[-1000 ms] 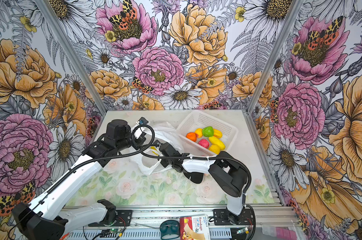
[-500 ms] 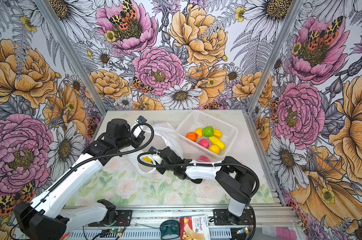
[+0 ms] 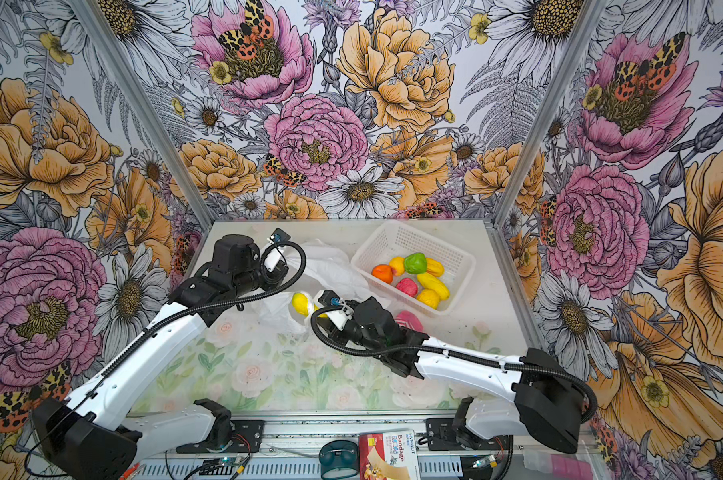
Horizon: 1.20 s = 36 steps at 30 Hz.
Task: Untie the knot of the plastic bag and take out the fruit
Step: 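Lift the yellow mango up out of the bag with the right gripper, then carry the yellow mango over the white basket and open the right gripper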
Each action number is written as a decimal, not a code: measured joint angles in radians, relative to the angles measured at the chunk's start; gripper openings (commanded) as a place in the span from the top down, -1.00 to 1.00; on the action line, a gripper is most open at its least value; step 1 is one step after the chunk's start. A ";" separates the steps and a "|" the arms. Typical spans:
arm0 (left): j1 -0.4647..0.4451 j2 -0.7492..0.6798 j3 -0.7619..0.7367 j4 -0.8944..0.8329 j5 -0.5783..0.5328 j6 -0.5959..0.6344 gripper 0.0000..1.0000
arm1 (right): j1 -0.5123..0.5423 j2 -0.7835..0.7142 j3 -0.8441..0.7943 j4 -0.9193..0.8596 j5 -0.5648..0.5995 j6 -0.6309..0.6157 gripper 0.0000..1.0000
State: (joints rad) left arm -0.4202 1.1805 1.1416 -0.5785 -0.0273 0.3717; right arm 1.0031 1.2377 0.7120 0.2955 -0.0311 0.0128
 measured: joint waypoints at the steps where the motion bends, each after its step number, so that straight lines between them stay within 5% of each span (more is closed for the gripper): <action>1: 0.000 0.000 0.000 0.000 0.000 0.000 1.00 | 0.002 -0.042 -0.026 0.014 0.002 0.005 0.69; 6: 0.000 0.000 0.000 0.000 -0.004 -0.002 1.00 | -0.015 -0.209 -0.128 0.058 0.086 0.040 0.72; 16: 0.013 0.008 0.001 -0.001 -0.011 -0.004 1.00 | -0.259 -0.304 -0.195 0.053 0.208 0.185 0.69; 20: 0.013 0.008 0.001 -0.001 -0.009 -0.003 1.00 | -0.213 -0.237 -0.175 0.052 0.098 0.159 0.75; 24: 0.013 0.008 0.001 -0.001 -0.010 -0.003 1.00 | -0.060 -0.103 -0.095 0.019 0.120 0.091 0.93; 27: 0.015 0.008 0.001 -0.001 -0.011 -0.004 1.00 | -0.047 -0.060 -0.061 0.000 0.179 0.084 0.91; 36: 0.032 0.008 0.005 -0.002 -0.019 -0.007 1.00 | -0.347 -0.214 -0.120 -0.043 0.325 0.267 0.72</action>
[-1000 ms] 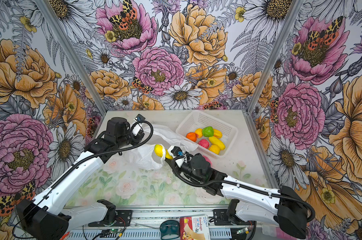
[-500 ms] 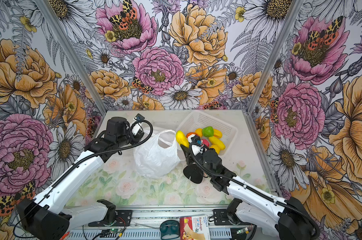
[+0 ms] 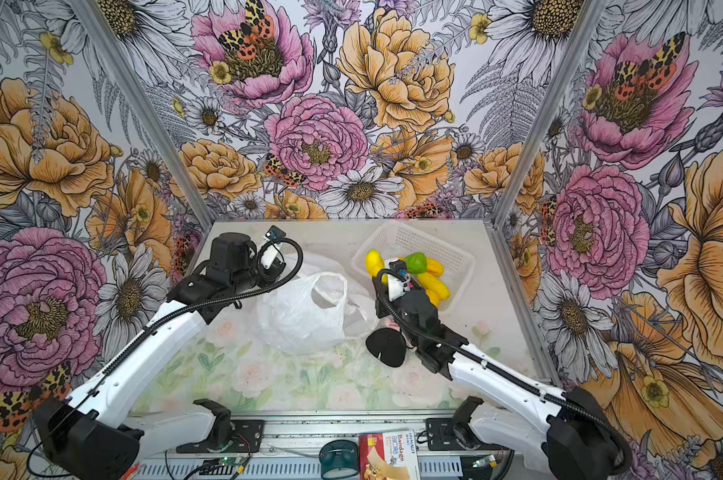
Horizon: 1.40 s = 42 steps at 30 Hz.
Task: Untie the knot of the plastic bag and take out the fruit
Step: 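Carry the yellow mango over the white basket and open the right gripper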
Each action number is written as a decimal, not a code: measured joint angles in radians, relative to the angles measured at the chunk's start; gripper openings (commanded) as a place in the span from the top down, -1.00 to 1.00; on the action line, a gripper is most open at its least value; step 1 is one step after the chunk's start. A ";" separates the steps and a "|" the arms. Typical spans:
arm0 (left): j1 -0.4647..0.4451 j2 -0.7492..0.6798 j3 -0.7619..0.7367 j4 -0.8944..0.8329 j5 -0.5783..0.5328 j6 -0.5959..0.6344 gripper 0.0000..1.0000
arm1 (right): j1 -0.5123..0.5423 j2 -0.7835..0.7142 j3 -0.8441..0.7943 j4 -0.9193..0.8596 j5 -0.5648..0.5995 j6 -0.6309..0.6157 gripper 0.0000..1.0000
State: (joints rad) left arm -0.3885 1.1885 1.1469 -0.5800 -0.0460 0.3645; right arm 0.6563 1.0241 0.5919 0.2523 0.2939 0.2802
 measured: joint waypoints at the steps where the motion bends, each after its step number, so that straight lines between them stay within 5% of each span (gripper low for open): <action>1: 0.000 0.000 0.000 0.000 0.000 0.000 1.00 | -0.042 -0.002 0.000 -0.011 0.012 0.030 0.76; 9: 0.000 0.000 0.000 0.000 0.000 0.000 1.00 | -0.319 0.176 0.008 -0.158 0.015 0.183 0.82; 18: 0.000 0.000 0.000 0.000 0.000 0.000 1.00 | -0.383 0.419 0.125 -0.211 0.017 0.181 0.92; 34: 0.000 0.000 0.000 0.000 0.000 0.000 1.00 | -0.571 0.569 0.251 -0.218 -0.130 0.229 0.92; 39: 0.001 0.000 0.000 0.000 0.000 0.000 1.00 | -0.584 0.622 0.297 -0.217 -0.156 0.238 0.64; 42: 0.011 0.000 0.000 0.000 0.001 0.000 1.00 | -0.593 0.637 0.312 -0.216 -0.173 0.248 0.19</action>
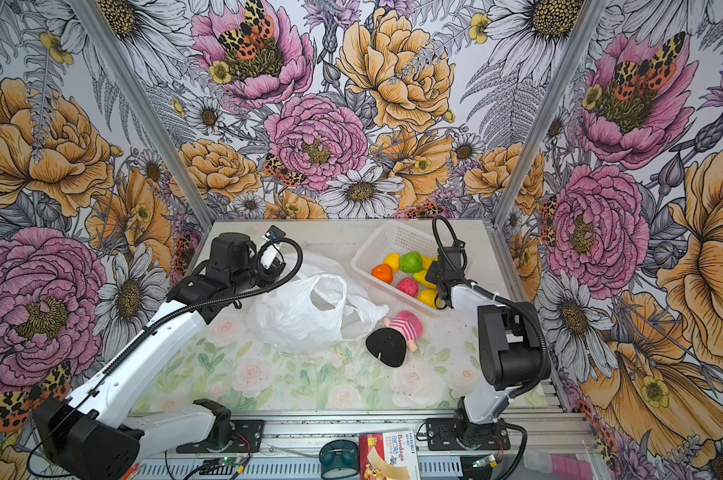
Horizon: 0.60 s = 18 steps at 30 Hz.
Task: Untie the knot of the plastic bag and take out the fruit
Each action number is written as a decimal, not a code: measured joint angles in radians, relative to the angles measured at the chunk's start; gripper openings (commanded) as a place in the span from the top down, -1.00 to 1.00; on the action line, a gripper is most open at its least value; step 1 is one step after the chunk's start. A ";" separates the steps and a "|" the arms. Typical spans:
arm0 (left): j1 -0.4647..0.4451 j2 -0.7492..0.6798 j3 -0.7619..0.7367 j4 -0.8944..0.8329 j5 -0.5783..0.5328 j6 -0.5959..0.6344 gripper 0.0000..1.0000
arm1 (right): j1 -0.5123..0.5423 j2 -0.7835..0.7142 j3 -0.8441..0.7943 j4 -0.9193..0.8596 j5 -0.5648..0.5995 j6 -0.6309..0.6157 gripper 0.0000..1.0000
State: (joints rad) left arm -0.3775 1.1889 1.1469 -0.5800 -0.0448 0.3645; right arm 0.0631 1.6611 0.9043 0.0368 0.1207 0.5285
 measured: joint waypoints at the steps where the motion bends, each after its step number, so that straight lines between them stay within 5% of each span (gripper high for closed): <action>1: 0.009 0.001 0.000 0.000 0.000 -0.001 1.00 | -0.004 0.000 0.000 0.000 -0.006 0.008 0.00; 4: 0.051 0.011 0.006 0.000 0.000 -0.004 1.00 | -0.006 0.000 0.000 -0.003 -0.018 0.017 -0.39; 8: 0.116 0.055 0.049 -0.002 0.000 -0.021 1.00 | -0.010 0.000 -0.011 0.008 -0.034 0.019 -0.64; 18: 0.139 0.210 0.286 0.032 0.001 -0.069 1.00 | -0.012 -0.045 -0.103 0.067 -0.064 0.018 -0.79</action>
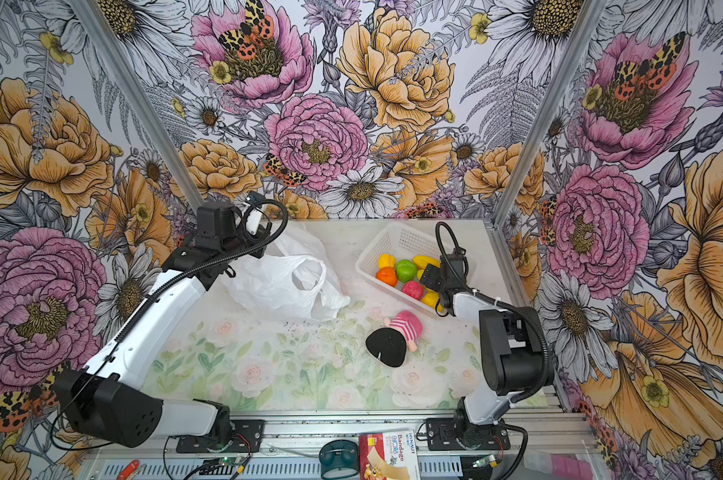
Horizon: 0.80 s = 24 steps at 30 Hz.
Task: Untie the knot of the plastic bag and take out the fruit
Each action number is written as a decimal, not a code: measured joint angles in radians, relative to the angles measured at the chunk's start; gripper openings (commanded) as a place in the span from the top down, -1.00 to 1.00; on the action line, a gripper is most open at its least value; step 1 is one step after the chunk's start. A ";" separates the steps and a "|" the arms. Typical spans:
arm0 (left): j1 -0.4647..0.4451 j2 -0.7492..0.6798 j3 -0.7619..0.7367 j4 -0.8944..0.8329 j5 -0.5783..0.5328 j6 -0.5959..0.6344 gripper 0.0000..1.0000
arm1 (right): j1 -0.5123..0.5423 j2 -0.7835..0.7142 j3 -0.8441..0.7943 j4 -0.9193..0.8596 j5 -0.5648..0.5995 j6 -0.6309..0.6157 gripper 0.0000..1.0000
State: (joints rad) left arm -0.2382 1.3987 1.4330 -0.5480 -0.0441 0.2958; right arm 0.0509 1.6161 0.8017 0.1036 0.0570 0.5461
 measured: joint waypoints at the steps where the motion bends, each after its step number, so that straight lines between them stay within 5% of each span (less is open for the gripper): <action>1: -0.002 0.015 0.019 0.008 0.000 -0.003 1.00 | 0.000 0.000 -0.001 0.003 0.000 0.000 -0.79; 15: -0.026 0.166 0.040 0.075 0.007 -0.032 1.00 | -0.005 -0.008 -0.016 0.040 -0.007 0.000 -0.80; 16: -0.026 0.167 0.037 0.076 0.007 -0.032 0.84 | -0.006 -0.008 -0.016 0.040 -0.007 0.000 -0.80; 17: -0.028 0.168 0.033 0.076 0.007 -0.031 0.47 | -0.006 -0.008 -0.016 0.043 -0.009 0.000 -0.80; 20: -0.039 0.166 0.032 0.078 0.006 -0.033 -0.97 | -0.007 -0.008 -0.017 0.049 -0.010 0.000 -0.82; 24: -0.084 0.118 0.020 0.079 -0.019 -0.034 -0.97 | -0.007 -0.015 -0.031 0.060 -0.018 0.000 -0.84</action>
State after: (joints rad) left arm -0.3225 1.5169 1.4532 -0.4686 -0.0628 0.2623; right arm 0.0441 1.6012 0.7708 0.1635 0.0391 0.5461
